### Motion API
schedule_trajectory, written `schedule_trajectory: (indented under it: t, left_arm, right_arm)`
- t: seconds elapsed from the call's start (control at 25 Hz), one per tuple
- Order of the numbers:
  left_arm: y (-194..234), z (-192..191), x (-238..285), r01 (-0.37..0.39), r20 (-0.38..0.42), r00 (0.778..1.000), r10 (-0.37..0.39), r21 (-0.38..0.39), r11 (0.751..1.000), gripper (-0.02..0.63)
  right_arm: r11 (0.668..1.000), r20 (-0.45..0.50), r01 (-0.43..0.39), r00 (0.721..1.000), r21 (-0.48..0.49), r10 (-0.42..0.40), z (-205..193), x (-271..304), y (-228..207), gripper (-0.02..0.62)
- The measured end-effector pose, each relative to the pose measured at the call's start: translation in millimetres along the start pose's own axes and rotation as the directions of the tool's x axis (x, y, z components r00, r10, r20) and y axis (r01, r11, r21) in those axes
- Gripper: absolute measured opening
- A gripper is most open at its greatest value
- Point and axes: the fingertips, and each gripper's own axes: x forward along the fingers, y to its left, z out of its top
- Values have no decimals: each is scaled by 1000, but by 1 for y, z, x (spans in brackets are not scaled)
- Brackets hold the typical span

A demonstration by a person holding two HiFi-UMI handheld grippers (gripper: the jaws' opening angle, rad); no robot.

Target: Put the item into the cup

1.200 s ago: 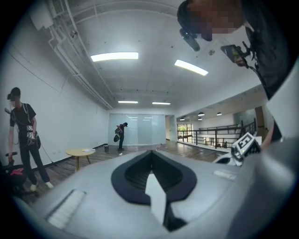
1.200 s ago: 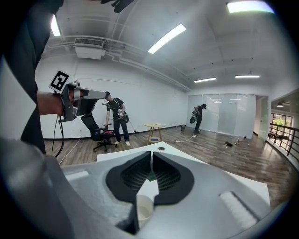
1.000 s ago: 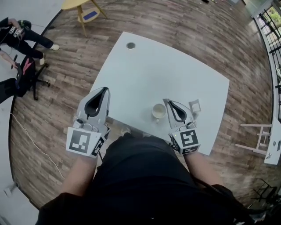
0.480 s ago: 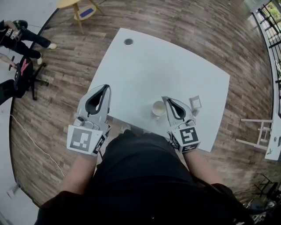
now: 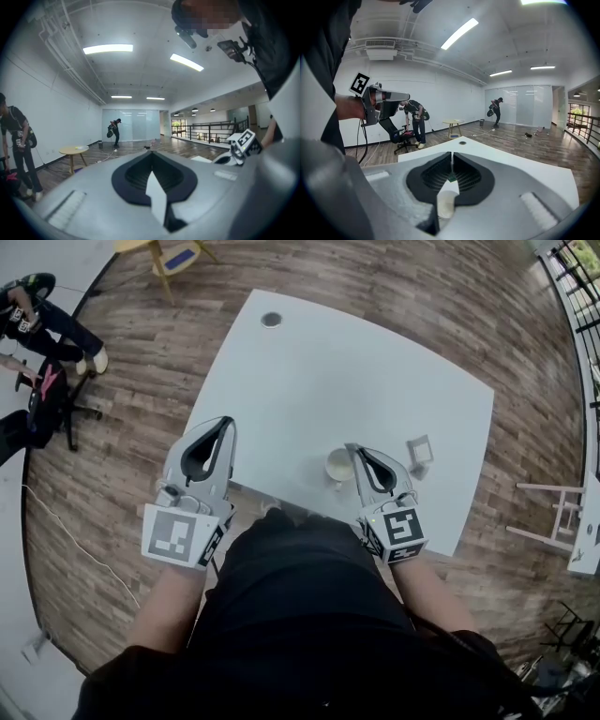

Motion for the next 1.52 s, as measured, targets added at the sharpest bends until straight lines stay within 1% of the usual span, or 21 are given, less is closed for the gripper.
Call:
schedule_trajectory:
  t: [0.2, 0.36, 0.72, 0.88, 1.2, 1.36, 1.52]
  left_arm:
    - [-1, -4, 0, 5, -16, 1000, -5, -9, 1000, -2]
    - [4, -6, -1, 6, -23, 1000, -6, -8, 1000, -2]
    - [4, -17, -3, 23, -57, 998, -24, -23, 999, -2]
    - [5, -19, -6, 36, -72, 997, -37, -16, 999, -2]
    - [1, -26, -3, 66, -92, 993, -69, -31, 997, -2]
    - [-2, -30, 0, 80, -101, 991, -84, -43, 996, -2]
    - [-3, -30, 4, 96, -110, 989, -100, -37, 995, -2]
  right_arm:
    - [1000, -17, 1, 1000, 8, -1, -7, -1, 1, 15]
    - [1000, -18, -5, 1000, 15, 6, -5, 3, 7, 15]
    - [999, -44, 0, 999, 36, 2, -18, 5, 10, 15]
    - [999, -49, 0, 999, 40, 2, -23, 6, 15, 15]
    - [997, -68, 39, 997, 64, -35, -31, 5, 7, 15]
    - [997, -71, 47, 997, 66, -43, -33, 4, 9, 15]
    - [996, -63, 51, 997, 67, -47, -30, 5, 11, 15]
